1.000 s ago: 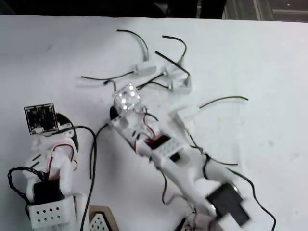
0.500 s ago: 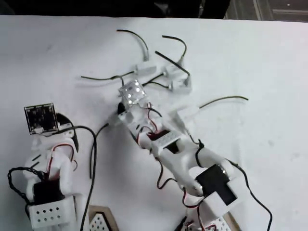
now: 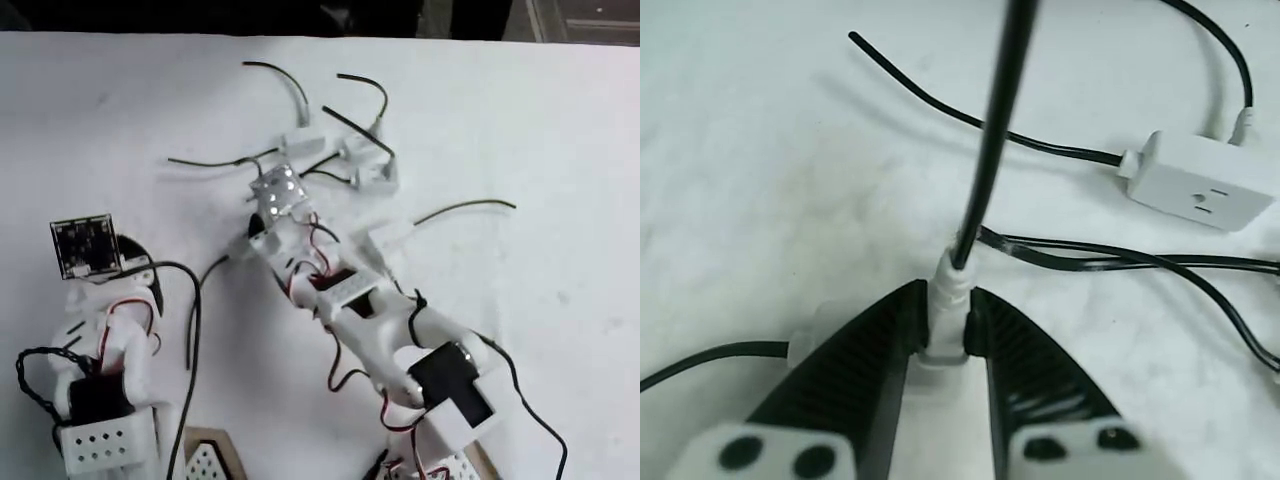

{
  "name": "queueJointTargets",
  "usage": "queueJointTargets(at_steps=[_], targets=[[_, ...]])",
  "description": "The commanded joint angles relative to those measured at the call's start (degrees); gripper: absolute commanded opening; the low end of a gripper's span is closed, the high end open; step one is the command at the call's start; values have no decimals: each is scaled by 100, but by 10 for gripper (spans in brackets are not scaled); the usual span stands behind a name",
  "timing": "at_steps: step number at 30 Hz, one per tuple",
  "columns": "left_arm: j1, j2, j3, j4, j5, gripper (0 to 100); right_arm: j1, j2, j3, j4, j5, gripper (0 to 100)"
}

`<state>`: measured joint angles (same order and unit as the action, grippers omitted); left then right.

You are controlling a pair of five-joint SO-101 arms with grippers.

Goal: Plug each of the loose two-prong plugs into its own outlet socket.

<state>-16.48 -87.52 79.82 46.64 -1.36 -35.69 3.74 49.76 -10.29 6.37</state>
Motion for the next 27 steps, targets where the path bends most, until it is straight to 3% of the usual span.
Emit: queueJointTargets(at_steps=[1, 8, 16, 18, 27], targets=[[-40, -48, -9, -97, 44, 22, -101, -84, -35, 426, 44, 17], [-40, -48, -9, -88, 35, 23, -119, -48, -176, 1209, 44, 16], [-40, -48, -9, -88, 26, 23, -119, -40, -1055, 3257, 70, 16], [-40, -48, -9, -88, 26, 23, -171, -40, -1152, 3591, 378, 17], [-40, -48, 0, -88, 18, 23, -303, 127, -1231, 4048, 651, 17]])
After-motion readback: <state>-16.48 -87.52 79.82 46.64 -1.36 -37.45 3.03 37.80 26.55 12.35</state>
